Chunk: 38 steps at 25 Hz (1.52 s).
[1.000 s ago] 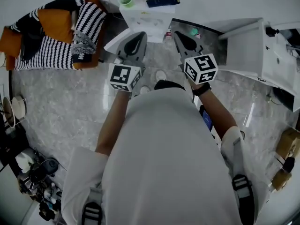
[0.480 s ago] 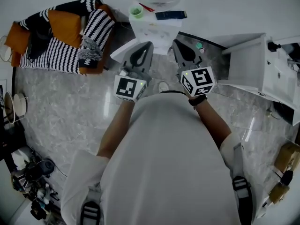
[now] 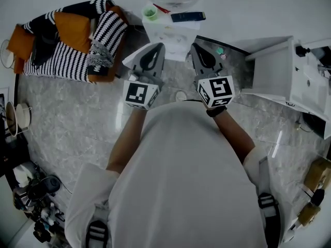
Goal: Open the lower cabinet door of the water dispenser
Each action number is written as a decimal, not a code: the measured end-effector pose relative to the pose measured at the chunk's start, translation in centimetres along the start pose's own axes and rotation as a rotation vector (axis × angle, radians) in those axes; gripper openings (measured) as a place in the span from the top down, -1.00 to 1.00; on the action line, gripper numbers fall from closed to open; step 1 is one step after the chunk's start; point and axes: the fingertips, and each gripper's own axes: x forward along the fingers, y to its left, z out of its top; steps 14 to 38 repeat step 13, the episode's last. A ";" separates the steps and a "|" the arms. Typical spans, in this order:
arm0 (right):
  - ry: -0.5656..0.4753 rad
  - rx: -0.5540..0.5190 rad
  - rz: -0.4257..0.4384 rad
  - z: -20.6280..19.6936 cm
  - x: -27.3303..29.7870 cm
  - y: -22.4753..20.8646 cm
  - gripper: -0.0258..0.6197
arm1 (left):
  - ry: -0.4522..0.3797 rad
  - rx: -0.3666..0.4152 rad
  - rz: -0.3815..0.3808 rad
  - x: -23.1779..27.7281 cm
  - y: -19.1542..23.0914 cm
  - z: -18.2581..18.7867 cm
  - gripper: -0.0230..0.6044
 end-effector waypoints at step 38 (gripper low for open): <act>0.009 0.022 -0.008 -0.5 -0.7 -1.5 0.90 | 0.029 -0.010 -0.003 0.7 -1.5 -0.6 0.91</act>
